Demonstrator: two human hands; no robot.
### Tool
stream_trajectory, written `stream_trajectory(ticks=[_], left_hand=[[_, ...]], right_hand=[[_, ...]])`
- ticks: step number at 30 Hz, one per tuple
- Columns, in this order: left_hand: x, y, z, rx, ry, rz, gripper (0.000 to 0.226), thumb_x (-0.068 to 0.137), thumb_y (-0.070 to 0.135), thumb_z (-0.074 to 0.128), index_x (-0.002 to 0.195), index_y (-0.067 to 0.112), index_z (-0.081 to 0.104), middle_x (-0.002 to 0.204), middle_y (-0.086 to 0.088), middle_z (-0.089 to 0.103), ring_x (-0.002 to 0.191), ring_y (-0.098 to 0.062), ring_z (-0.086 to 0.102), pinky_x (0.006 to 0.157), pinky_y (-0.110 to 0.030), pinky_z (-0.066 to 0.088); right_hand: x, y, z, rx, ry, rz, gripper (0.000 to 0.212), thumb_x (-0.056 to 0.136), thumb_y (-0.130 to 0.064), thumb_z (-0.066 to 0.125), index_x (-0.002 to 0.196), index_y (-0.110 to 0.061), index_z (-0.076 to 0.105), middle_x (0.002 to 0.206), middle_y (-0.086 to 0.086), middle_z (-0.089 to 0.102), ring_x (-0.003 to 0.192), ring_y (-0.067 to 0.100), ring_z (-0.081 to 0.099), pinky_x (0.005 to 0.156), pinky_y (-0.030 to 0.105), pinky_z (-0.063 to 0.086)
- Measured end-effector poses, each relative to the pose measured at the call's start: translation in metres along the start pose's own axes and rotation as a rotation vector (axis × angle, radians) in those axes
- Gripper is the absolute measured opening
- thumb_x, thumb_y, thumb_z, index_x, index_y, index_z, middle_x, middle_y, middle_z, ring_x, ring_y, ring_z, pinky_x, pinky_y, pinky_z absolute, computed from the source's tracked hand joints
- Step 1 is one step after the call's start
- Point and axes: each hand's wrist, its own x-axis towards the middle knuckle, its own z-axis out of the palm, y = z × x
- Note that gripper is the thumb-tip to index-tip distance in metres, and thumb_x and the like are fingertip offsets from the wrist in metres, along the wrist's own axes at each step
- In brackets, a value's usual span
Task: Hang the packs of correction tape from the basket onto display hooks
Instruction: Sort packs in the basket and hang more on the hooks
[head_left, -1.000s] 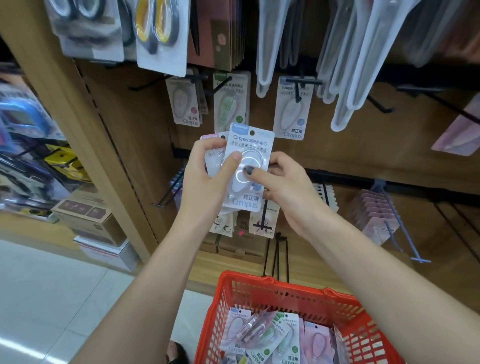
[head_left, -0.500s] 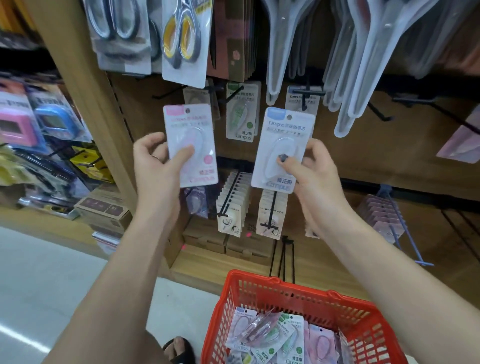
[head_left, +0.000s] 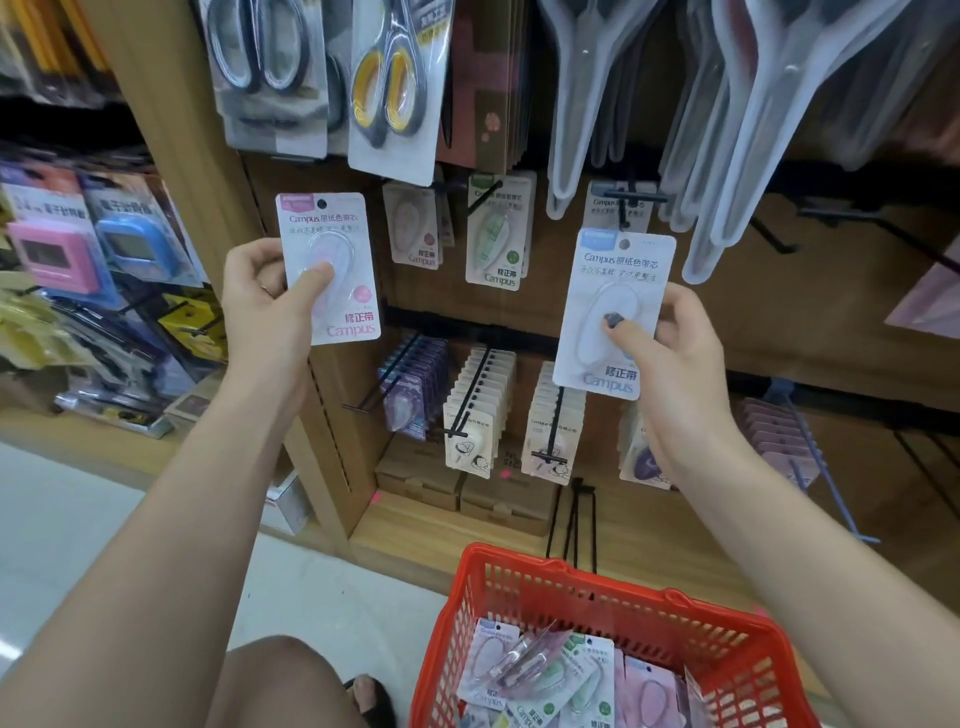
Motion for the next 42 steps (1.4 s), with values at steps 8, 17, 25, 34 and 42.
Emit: stream_trajectory(ticks=[8, 17, 25, 34, 42], left_hand=[[0.004, -0.002, 0.002, -0.002, 0.021, 0.008, 0.034, 0.100, 0.018, 0.069, 0.126, 0.013, 0.048, 0.117, 0.001, 0.074, 0.103, -0.012, 0.075, 0.074, -0.026, 0.061], [0.014, -0.007, 0.008, 0.062, 0.053, 0.003, 0.031, 0.099, 0.025, 0.071, 0.123, 0.019, 0.053, 0.112, 0.003, 0.072, 0.096, -0.008, 0.076, 0.071, -0.025, 0.061], [0.030, -0.015, 0.023, 0.169, -0.019, -0.021, 0.033, 0.102, 0.028, 0.066, 0.126, 0.020, 0.045, 0.102, 0.009, 0.065, 0.084, -0.003, 0.072, 0.056, -0.015, 0.054], [0.066, -0.038, 0.044, 0.317, -0.099, -0.066, 0.043, 0.106, 0.028, 0.056, 0.146, 0.022, 0.038, 0.117, -0.001, 0.065, 0.095, -0.016, 0.068, 0.077, -0.025, 0.055], [0.107, -0.053, 0.076, 0.474, -0.156, -0.139, 0.067, 0.104, 0.043, 0.051, 0.160, 0.023, 0.021, 0.149, -0.020, 0.050, 0.126, -0.041, 0.060, 0.106, -0.052, 0.051]], right_hand=[[-0.005, -0.005, 0.002, 0.007, 0.032, -0.070, 0.024, 0.102, -0.009, 0.063, 0.122, -0.021, 0.059, 0.117, -0.007, 0.076, 0.107, 0.008, 0.073, 0.084, 0.034, 0.063], [0.000, -0.008, 0.006, -0.022, 0.039, -0.073, 0.025, 0.103, -0.011, 0.063, 0.125, -0.024, 0.061, 0.113, -0.012, 0.077, 0.104, 0.004, 0.074, 0.077, 0.024, 0.062], [0.020, -0.006, 0.011, -0.052, 0.091, -0.010, 0.021, 0.102, -0.018, 0.065, 0.116, -0.032, 0.061, 0.106, -0.014, 0.077, 0.096, 0.002, 0.074, 0.079, 0.025, 0.060], [0.079, 0.010, 0.017, -0.059, 0.163, 0.203, 0.014, 0.100, -0.028, 0.067, 0.112, -0.024, 0.062, 0.102, -0.014, 0.069, 0.092, 0.002, 0.065, 0.064, 0.014, 0.045], [0.132, 0.023, 0.019, -0.068, 0.186, 0.318, 0.064, 0.100, -0.042, 0.065, 0.155, -0.017, 0.040, 0.122, -0.005, 0.053, 0.118, 0.019, 0.049, 0.102, 0.035, 0.039]])
